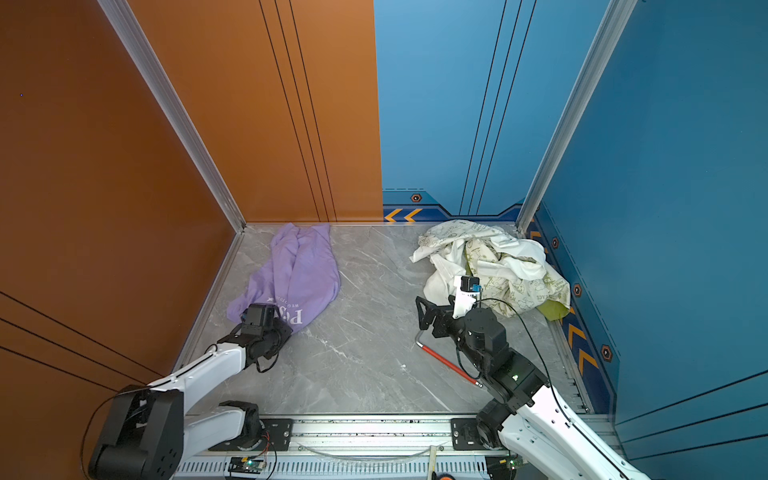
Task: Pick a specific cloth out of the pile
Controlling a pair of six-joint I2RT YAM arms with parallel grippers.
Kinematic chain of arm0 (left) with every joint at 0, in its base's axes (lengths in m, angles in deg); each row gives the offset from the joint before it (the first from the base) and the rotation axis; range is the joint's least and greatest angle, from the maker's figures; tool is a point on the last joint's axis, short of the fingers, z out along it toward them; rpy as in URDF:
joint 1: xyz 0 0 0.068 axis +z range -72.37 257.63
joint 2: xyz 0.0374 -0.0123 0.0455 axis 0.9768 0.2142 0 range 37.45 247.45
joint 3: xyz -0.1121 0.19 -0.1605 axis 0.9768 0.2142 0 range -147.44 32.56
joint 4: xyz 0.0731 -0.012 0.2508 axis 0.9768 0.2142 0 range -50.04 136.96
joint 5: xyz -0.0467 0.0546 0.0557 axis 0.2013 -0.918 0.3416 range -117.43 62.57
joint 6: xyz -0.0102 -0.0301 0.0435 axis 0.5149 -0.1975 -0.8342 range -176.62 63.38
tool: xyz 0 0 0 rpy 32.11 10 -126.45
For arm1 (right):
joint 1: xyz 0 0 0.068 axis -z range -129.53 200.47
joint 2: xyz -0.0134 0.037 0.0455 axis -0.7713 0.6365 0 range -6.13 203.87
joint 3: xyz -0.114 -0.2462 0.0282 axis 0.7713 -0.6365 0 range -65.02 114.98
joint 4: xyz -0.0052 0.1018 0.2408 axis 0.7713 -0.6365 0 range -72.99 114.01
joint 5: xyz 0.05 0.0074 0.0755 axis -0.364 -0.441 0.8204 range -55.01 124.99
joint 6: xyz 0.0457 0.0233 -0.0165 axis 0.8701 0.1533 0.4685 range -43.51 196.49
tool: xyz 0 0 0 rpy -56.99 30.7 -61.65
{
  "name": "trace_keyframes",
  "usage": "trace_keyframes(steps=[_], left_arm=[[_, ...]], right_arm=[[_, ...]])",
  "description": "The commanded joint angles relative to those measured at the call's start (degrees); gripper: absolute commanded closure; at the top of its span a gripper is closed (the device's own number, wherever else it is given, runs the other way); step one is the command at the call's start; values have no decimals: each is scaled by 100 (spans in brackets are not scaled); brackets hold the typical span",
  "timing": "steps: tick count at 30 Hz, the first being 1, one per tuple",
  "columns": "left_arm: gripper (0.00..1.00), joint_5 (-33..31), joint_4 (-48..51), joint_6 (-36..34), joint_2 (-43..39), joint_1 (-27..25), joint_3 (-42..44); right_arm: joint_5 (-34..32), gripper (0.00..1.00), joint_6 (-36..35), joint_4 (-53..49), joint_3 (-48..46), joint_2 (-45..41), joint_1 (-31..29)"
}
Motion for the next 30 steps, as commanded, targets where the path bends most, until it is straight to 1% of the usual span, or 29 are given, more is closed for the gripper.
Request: trace_keyframes(steps=[1,2,5,7,8,10,12,16,19,21,23,25,26,28,30], left_arm=[[65,-154,979,176,-569,-67,213],[60,-157,1079,183,-828,-78,192],[27,-245,1621,235,-1757,-91,-70],[6,-464,1982,288,-2447,-94,-386],[2,-581,2113,286,-2707,-93,-531],[2,-870,2208,22,-3146,-100,-917],[2,-1152,2239,-479,-3280,-93,-1344],[2,-1700,2210,-1913,-2910,-93,-2173],[2,-1889,1875,-2973,-2670,-98,-2385],[2,-2000,1320,-3556,-2665,-93,-2204],[2,-2087,584,-4075,-2693,-91,-1812],[2,-2183,-233,-4490,-2669,-85,-1391],[2,-2214,-558,-4623,-2624,-75,-1194],[2,-2106,-1340,-4933,-2464,-18,-719],[2,-2070,-2218,-5006,-2214,40,-276]], right_arm=[[132,0,46,-216,-54,-138,26],[151,0,37,-232,-48,-159,26],[199,0,-23,-258,-28,-251,30],[201,0,-72,-266,-10,-306,30],[194,0,-94,-265,-2,-353,28],[171,0,-163,-245,-6,-442,27],[129,0,-267,-207,-1,-527,30],[-44,0,-635,-181,7,-572,32],[-432,0,-991,-179,9,-556,44],[-893,0,-1203,-152,-23,-550,74],[-1375,0,-1475,-87,-90,-543,133],[-1886,0,-1765,55,-195,-494,263],[-2038,0,-1884,139,-255,-463,340],[-2199,0,-2136,362,-395,-355,629],[-2033,0,-2309,568,-511,-201,992]])
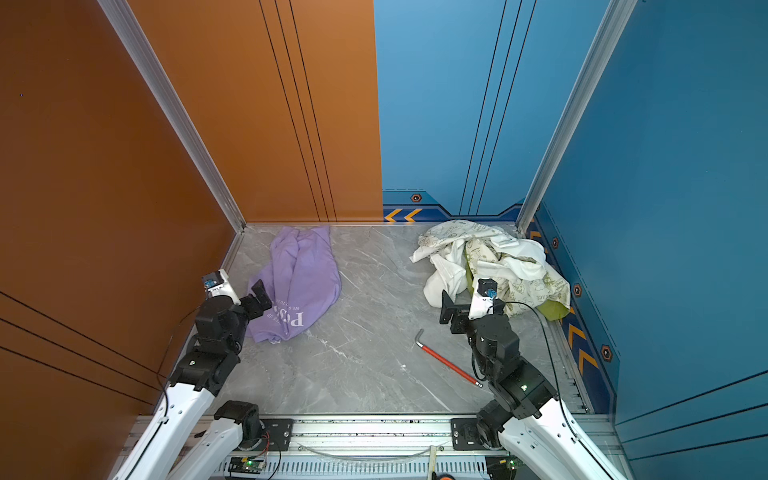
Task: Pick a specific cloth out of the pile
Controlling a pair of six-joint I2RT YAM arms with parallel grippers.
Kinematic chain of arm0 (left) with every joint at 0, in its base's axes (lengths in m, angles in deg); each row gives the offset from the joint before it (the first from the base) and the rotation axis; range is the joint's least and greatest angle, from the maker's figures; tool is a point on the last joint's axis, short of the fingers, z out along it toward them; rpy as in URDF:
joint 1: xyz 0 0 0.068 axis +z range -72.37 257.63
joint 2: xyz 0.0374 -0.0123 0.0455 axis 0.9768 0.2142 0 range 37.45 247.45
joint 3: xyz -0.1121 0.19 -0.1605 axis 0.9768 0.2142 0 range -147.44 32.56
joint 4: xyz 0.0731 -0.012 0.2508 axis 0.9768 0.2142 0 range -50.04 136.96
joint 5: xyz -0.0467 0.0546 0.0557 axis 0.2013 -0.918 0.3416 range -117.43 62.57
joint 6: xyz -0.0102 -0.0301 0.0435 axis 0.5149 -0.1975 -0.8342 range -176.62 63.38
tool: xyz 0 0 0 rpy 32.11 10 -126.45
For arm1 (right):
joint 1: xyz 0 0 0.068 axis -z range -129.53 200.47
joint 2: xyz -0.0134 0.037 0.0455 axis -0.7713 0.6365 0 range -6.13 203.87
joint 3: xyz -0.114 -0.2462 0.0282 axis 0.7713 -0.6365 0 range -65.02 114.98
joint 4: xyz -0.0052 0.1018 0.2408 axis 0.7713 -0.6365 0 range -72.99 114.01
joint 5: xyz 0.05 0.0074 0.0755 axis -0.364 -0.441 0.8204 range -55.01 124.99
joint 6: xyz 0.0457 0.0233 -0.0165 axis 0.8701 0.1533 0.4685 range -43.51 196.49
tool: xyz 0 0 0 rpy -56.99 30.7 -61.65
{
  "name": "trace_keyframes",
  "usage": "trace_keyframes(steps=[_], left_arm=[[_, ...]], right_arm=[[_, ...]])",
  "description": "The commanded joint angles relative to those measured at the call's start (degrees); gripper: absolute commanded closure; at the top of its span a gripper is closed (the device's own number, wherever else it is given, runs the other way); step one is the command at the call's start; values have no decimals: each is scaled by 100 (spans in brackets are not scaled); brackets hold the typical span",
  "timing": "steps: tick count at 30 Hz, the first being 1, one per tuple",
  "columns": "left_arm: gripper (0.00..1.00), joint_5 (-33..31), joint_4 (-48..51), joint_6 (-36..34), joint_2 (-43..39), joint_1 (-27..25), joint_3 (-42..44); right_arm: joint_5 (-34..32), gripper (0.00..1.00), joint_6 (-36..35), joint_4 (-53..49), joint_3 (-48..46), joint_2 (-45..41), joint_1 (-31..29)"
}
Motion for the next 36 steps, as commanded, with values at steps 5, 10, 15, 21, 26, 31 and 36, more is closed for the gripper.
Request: trace_keyframes(steps=[5,10,15,21,26,31,36], left_arm=[[2,24,-2531,-194,1489,489,752],[2,-284,-3101,-246,2692,533,677],[2,-356,-3708,-634,3497,533,693],[2,-25,-4699,-1132,3979,516,817],[2,471,-5898,-1337,4703,508,1088],[2,564,-5939,-1581,4976,376,944],[2,391,-5917,-1569,5016,353,902]], right_arm=[[514,0,-398,1303,-673,807,1527],[929,0,-143,2852,-1317,1771,2392],[1120,0,-309,4107,-1573,2873,2832],[1635,0,-335,5645,-1750,4141,2960],[1719,0,-461,5449,-1322,4618,2994],[2170,0,-619,7038,-1624,5602,3124],[2150,0,-622,7013,-1540,5731,3110]])
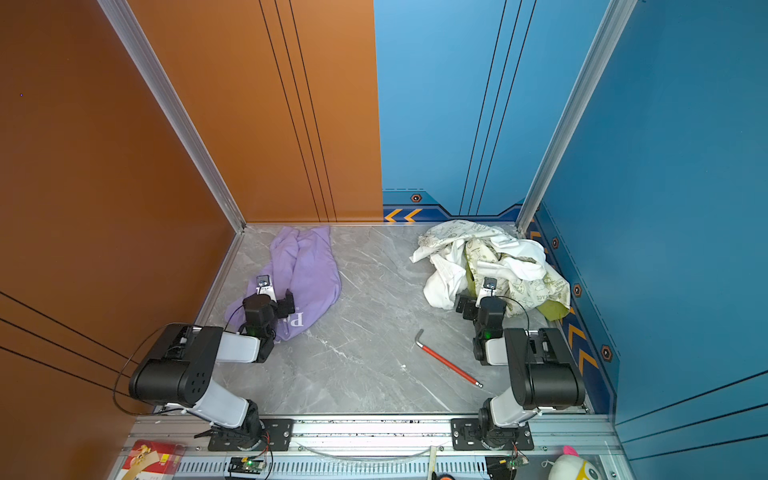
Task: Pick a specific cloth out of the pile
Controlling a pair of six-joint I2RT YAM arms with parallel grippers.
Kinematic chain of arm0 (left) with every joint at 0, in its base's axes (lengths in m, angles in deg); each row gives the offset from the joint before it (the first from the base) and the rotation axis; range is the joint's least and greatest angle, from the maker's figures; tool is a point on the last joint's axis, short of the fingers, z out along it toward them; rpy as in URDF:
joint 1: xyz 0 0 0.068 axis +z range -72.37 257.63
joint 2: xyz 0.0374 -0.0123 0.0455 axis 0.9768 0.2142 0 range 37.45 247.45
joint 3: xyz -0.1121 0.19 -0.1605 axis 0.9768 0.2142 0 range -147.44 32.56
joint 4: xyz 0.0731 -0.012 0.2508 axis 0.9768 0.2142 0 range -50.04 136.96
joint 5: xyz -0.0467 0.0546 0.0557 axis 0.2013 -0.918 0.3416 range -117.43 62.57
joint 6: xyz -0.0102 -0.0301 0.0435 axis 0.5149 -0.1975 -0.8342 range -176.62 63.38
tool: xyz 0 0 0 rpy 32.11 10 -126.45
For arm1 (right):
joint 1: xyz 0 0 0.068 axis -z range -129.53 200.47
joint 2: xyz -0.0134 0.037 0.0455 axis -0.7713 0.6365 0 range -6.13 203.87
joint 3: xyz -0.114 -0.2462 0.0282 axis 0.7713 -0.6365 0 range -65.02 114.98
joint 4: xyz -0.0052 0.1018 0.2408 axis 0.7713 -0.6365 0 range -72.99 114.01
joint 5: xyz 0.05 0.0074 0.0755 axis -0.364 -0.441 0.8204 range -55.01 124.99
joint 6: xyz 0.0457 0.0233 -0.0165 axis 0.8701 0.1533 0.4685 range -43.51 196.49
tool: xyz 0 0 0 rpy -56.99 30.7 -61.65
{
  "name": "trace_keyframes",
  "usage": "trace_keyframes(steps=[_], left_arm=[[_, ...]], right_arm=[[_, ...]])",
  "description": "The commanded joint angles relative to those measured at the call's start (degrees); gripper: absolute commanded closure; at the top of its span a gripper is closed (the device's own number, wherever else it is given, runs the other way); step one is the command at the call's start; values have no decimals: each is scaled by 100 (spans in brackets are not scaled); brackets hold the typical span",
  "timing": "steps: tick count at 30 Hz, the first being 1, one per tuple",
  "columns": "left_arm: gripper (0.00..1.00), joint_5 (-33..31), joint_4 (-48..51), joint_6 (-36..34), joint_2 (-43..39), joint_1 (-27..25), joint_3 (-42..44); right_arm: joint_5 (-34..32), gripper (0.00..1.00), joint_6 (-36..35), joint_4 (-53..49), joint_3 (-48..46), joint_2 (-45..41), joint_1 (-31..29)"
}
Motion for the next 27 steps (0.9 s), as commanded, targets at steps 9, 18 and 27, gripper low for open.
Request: trace_keyframes(steps=[9,18,27], left_arm=[[2,-100,-193,-99,0,-43,-81],[2,-172,-210,-127,8,-100,-77],[2,-165,-201,-134,4,-100,-84]], right_arm=[[-72,0,-192,-163,435,-5,-111],[-125,0,-219,-122,432,22,-148],[-131,0,-215,-130,432,13,-148]])
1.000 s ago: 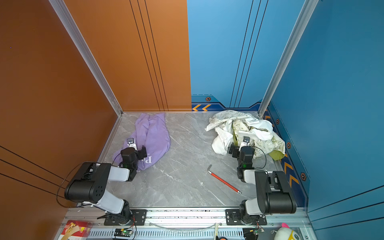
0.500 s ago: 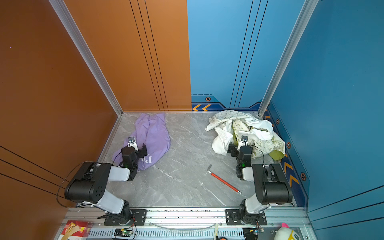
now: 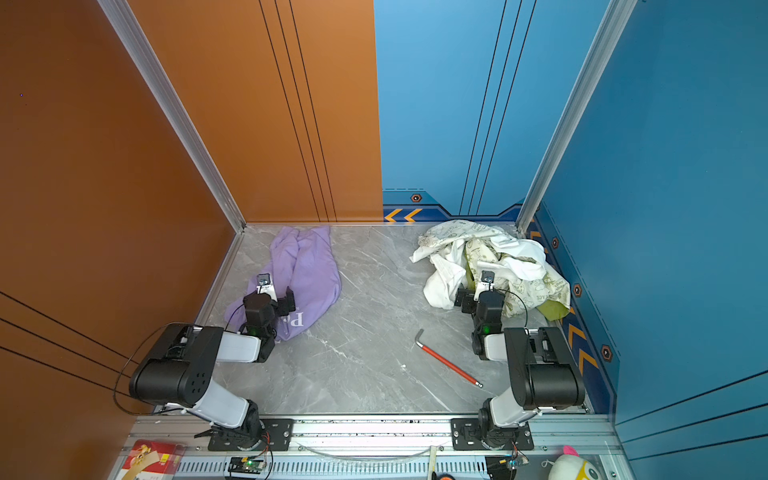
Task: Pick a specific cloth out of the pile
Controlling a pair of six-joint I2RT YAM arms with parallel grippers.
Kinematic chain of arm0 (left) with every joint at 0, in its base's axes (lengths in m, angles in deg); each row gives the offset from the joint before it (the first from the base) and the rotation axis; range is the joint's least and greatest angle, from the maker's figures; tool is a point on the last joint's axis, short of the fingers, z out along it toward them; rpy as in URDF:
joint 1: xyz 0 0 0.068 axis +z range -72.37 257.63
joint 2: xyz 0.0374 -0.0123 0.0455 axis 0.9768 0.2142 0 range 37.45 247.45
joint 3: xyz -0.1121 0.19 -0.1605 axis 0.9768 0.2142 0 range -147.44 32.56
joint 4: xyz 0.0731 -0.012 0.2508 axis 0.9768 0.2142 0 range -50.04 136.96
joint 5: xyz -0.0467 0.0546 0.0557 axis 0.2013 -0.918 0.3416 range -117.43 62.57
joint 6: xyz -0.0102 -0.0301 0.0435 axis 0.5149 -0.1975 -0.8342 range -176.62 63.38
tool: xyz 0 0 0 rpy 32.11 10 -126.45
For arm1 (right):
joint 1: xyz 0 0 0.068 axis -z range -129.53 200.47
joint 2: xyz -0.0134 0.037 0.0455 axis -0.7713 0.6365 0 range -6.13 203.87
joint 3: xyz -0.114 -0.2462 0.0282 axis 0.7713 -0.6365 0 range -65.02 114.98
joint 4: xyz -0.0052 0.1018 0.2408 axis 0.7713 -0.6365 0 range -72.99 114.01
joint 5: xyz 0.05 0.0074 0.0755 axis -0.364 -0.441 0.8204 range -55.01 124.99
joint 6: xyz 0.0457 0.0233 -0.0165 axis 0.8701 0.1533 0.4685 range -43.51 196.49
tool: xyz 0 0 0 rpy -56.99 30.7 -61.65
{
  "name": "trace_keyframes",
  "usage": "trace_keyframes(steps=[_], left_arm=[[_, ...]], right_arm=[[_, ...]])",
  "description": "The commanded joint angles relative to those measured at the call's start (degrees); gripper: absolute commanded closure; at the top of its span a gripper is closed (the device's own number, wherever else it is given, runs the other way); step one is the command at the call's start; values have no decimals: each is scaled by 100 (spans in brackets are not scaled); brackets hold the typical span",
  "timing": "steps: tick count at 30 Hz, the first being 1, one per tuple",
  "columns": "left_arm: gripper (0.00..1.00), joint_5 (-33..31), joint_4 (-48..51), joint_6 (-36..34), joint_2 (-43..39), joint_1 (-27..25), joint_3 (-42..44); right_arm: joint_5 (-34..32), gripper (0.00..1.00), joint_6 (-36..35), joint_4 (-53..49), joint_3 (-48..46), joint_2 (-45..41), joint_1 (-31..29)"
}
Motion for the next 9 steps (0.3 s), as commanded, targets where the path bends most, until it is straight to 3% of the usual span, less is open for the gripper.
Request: trace_keyframes(steps=[1,9], left_arm=[[2,-97,-73,-91,9,-25,-73],[2,-42,-75,-99,3,-12,-69]], right_arm=[[-102,0,-71,-105,95,11,-37],[-105,0,-69,-111,95,8,-37]])
